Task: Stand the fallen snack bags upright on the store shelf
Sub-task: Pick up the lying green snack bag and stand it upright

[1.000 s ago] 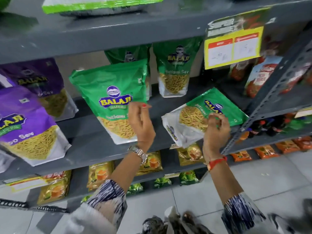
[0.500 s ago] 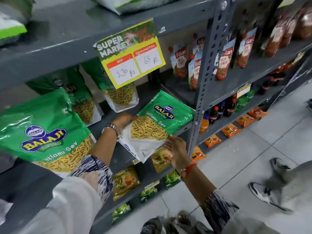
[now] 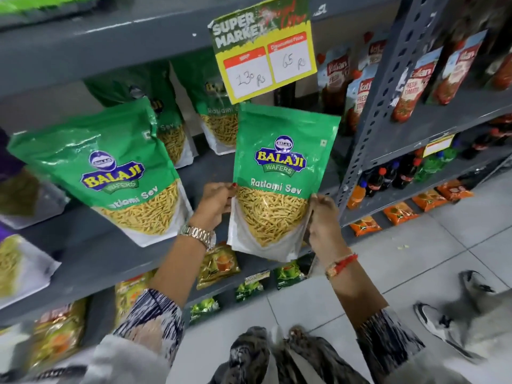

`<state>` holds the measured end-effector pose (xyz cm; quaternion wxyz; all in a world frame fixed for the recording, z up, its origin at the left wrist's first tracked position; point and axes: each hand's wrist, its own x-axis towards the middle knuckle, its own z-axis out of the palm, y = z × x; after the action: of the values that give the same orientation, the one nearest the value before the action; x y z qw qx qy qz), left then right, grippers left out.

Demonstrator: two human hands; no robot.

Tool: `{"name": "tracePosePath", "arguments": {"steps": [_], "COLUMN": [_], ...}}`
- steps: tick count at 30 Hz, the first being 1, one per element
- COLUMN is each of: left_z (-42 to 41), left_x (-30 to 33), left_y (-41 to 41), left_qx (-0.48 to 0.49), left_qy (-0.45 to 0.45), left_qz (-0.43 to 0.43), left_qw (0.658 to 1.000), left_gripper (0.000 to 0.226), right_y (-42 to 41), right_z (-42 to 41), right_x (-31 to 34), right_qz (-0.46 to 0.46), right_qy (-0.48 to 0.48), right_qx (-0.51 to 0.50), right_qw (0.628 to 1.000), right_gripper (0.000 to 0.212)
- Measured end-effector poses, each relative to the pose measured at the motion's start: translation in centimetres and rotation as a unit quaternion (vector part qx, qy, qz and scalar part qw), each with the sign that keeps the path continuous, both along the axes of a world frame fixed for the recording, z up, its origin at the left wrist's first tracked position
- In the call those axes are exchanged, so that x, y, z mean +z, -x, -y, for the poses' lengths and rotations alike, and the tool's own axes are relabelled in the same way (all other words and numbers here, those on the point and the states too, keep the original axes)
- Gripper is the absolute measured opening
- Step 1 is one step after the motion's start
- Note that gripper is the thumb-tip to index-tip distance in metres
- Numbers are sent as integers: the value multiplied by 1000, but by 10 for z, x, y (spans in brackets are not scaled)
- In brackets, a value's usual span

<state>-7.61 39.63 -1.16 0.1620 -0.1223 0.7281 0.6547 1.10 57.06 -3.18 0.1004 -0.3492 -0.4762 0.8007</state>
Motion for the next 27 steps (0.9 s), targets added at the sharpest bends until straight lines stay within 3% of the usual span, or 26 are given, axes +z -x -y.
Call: {"name": "tracePosePath", "arguments": {"steps": [6,10,11,19,27], "left_z": [29,39,40,27,21], "left_x": [2,-2,-1,23,25], "left_y": [-48,-62,-62,-41,5], "left_qx": [0,39,50,69,93], "left_qy": [-65,-74,-73,-115,-62], "left_qz": [-23,-27,-27,-139,-212], "left_qw": [998,996,996,981,971], "left_gripper": [22,7,12,27,23], "right_y": [-27,-33,-30,23,86], "right_z": [3,11,13,9,10], "right_x": [18,18,18,33,36], "right_qz": [-61,-98,-99,-188,-238], "right_qy": [-19,-29,-36,-150,-87], "right_qx": [22,44,43,48,57], "right_qw": [998,994,993,969,966], "right_gripper": [18,21,21,22,20]}}
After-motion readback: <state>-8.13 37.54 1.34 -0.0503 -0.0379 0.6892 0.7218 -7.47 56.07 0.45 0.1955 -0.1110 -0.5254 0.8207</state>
